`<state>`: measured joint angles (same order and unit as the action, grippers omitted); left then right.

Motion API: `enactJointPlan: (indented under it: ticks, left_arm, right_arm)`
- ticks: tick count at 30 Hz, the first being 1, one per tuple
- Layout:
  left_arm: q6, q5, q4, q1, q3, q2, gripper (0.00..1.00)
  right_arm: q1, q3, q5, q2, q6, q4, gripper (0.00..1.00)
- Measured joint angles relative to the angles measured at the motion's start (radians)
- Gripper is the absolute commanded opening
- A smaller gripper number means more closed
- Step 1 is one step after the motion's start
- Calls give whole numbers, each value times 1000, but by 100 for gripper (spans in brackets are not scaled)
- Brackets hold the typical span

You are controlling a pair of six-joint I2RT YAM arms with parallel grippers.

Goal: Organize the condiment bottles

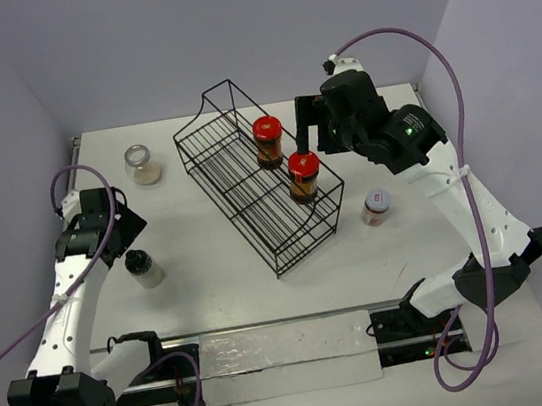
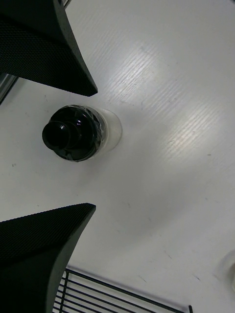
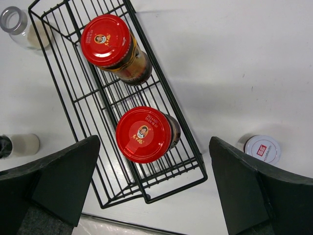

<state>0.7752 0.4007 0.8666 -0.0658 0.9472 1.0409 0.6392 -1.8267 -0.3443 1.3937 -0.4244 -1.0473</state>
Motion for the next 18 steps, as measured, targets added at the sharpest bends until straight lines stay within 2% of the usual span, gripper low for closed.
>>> enactJointPlan:
  ticks: [18]
  left_arm:
    - [155, -37, 41, -7, -51, 29, 100]
  right_arm:
    - [0, 34, 8, 0, 3, 15, 100]
